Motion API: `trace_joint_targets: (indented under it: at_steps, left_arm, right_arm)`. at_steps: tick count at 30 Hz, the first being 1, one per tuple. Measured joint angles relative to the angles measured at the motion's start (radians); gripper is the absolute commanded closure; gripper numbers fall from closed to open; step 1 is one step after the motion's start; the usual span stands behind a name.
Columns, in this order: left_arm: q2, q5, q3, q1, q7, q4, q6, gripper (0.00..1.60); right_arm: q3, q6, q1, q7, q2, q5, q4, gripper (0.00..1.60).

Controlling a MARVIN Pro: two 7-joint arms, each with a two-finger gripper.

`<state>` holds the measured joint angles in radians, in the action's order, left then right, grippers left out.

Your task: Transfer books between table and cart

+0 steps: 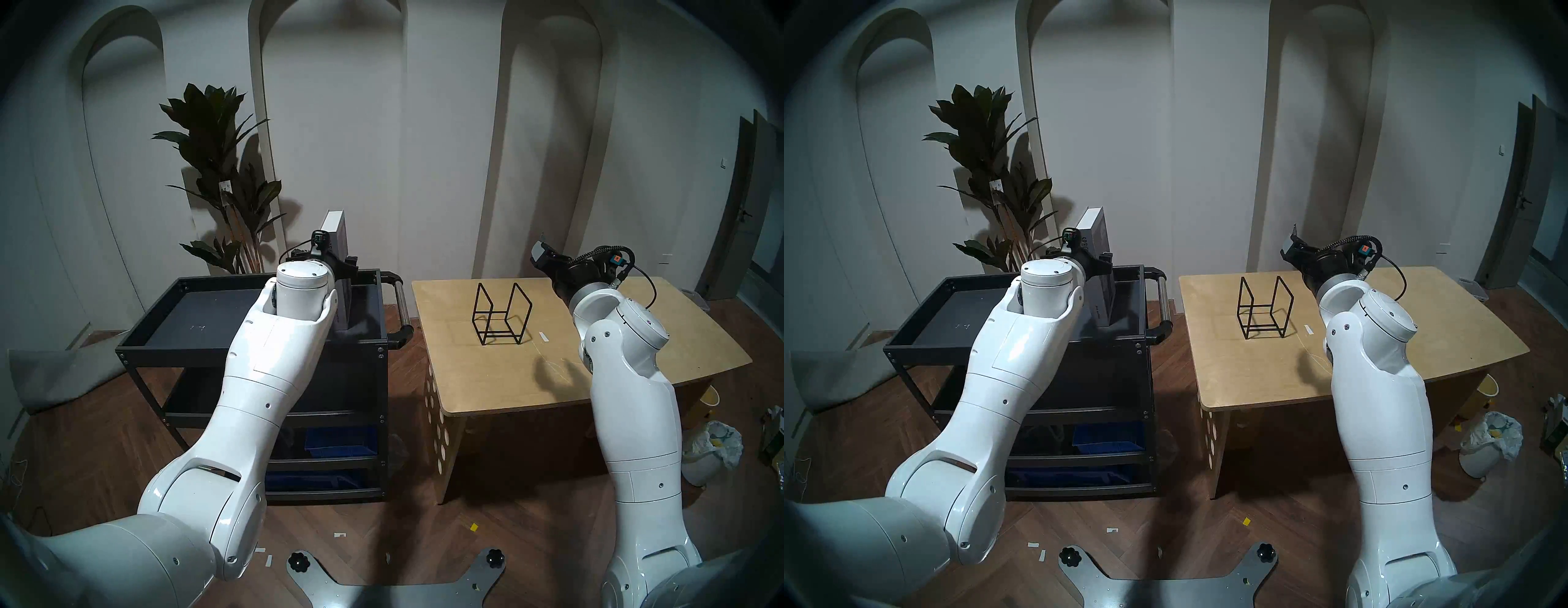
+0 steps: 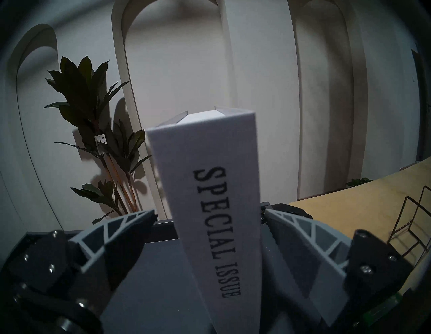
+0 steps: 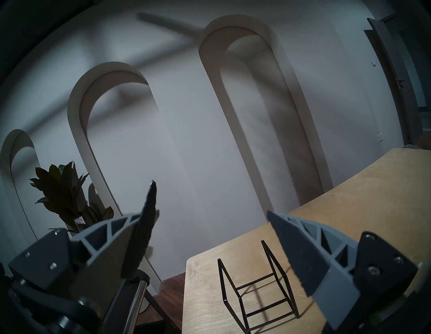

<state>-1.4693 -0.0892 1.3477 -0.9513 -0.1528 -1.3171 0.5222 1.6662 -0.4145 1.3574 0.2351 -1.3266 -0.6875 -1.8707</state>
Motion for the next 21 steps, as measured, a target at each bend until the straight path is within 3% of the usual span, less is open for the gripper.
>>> trace_joint_targets:
  at_steps: [21]
  left_arm:
    - [0.034, -0.008, 0.049, -0.114, -0.027, -0.247, 0.084, 0.0]
  right_arm:
    - [-0.043, 0.0, -0.003, -0.004, -0.013, 0.018, 0.02, 0.0]
